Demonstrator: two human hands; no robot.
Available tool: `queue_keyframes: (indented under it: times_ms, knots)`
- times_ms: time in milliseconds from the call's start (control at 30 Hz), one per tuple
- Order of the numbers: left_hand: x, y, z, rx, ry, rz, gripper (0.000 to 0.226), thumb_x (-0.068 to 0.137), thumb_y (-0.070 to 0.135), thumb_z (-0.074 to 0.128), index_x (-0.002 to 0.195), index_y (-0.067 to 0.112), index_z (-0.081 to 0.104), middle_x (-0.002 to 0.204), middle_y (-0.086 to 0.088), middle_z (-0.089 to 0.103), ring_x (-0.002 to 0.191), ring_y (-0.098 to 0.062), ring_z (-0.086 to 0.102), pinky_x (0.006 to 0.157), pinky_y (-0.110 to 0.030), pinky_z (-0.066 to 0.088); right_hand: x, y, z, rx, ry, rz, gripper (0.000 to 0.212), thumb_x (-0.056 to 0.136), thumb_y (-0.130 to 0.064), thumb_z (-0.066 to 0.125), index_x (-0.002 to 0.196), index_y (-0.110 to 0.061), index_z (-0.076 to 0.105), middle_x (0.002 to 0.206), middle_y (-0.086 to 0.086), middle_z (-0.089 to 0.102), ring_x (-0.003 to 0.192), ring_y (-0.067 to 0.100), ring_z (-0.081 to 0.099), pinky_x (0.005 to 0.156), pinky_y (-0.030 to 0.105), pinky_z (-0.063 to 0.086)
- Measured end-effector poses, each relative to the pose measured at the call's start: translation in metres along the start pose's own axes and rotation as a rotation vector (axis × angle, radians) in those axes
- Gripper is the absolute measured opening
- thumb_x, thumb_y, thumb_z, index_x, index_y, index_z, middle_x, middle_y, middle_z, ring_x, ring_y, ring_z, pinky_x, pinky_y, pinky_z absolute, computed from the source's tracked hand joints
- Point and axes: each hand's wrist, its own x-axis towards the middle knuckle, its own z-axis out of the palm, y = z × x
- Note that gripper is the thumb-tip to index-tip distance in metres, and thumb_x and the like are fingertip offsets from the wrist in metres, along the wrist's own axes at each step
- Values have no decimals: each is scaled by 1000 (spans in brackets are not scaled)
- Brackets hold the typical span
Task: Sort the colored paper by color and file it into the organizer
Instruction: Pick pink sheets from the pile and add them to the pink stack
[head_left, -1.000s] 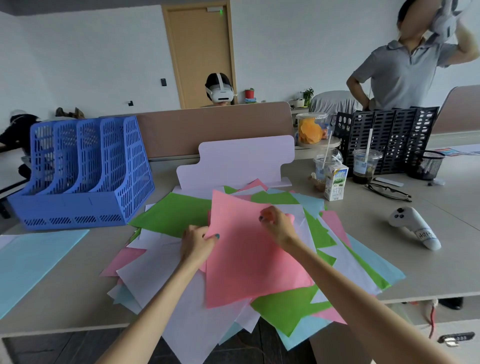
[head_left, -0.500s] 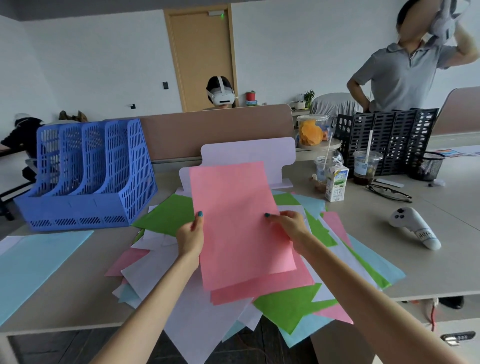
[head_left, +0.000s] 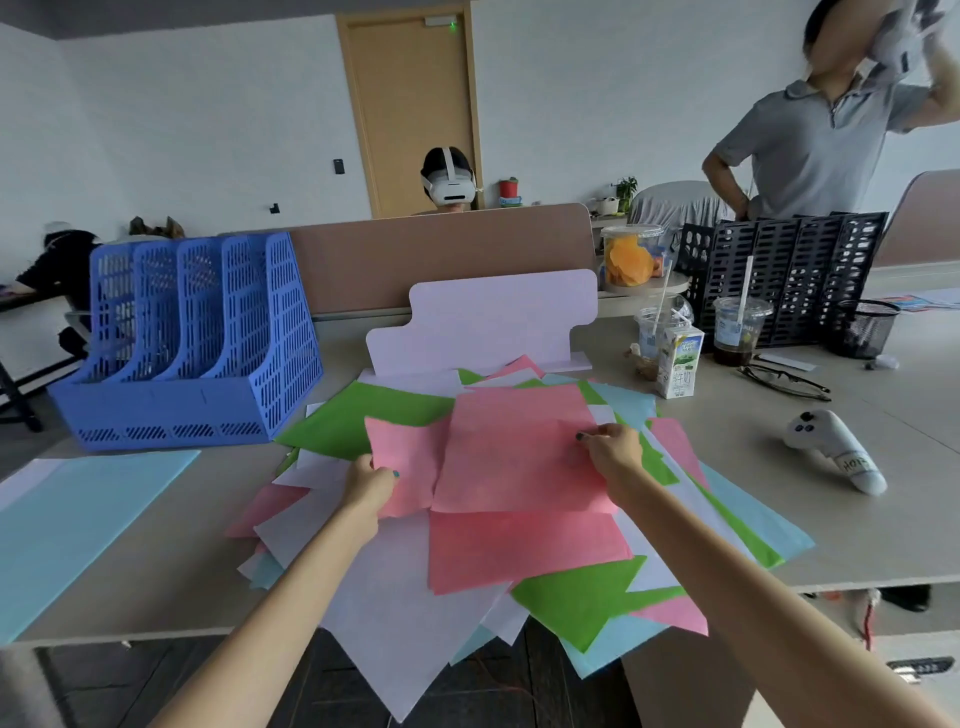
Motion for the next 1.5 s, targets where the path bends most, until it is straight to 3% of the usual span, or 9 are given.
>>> queue_keyframes:
  times_ms: [167, 433, 633, 867, 1067, 1233, 1367, 1433, 1500]
  knots:
    - [-5, 35, -7, -65, -51, 279, 29, 94, -5, 43, 113, 15, 53, 109, -1, 58, 99, -18, 52, 82, -29, 39, 2, -6, -9, 254, -35, 48, 18, 85, -7, 65, 72, -18, 58, 71, 6, 55, 67, 20, 47, 56, 26, 34]
    - [-1, 55, -23, -315, -119, 165, 23, 94, 2, 52, 106, 21, 59, 92, 6, 64, 84, -15, 59, 82, -34, 47, -12, -47, -36, 548, -240, -119, 22, 87, -10, 66, 67, -15, 56, 52, -8, 57, 45, 7, 48, 44, 16, 40]
    - [11, -1, -27, -33, -29, 93, 29, 85, 9, 69, 64, 16, 49, 74, -1, 47, 75, -15, 40, 56, -26, 25, -10, -32, -28, 235, -275, -121, 4, 83, -3, 67, 83, -6, 66, 64, 3, 63, 45, 5, 57, 46, 15, 46]
    - [21, -11, -36, 35, -122, -15, 16, 93, 25, 61, 107, 18, 61, 102, -3, 53, 97, -21, 48, 60, -25, 42, 5, -10, -13, -304, -345, -59, 12, 85, -4, 65, 95, -8, 60, 68, 1, 46, 60, 14, 44, 49, 20, 33]
    - [36, -12, -39, 219, -123, 177, 18, 98, 27, 50, 86, 14, 52, 62, -1, 28, 47, -13, 28, 40, -18, 25, 23, -3, 12, -505, -201, -151, 26, 82, 0, 58, 105, -3, 69, 96, 15, 66, 87, 28, 61, 70, 32, 47]
    - [45, -10, -38, 218, -166, 121, 22, 99, 45, 38, 92, 29, 52, 78, 10, 38, 63, -7, 34, 54, -24, 28, 32, -7, 18, -519, -311, -289, 32, 83, 5, 56, 106, -14, 69, 91, 6, 67, 71, 12, 60, 54, 19, 41]
    - [52, -6, -43, 223, -202, 14, 69, 96, 59, 18, 135, 10, 47, 123, -1, 48, 62, -8, 54, 49, -19, 43, 36, -8, 18, -455, -440, -362, 42, 79, 18, 49, 102, -10, 69, 84, 7, 67, 60, 1, 59, 61, 12, 45]
    - [56, -5, -46, 203, -286, -1, 79, 95, 62, 12, 133, 5, 52, 126, -11, 55, 81, -13, 67, 72, -27, 52, 35, -9, 22, -420, -492, -359, 41, 77, 21, 51, 101, -8, 67, 81, 5, 65, 65, 7, 58, 59, 9, 46]
    - [56, -3, -46, 253, -308, 15, 74, 97, 59, 16, 130, 6, 55, 141, -12, 48, 127, -22, 47, 107, -41, 30, 34, -12, 29, -443, -539, -399, 39, 76, 22, 56, 103, -4, 67, 81, 4, 63, 67, 5, 58, 58, 5, 44]
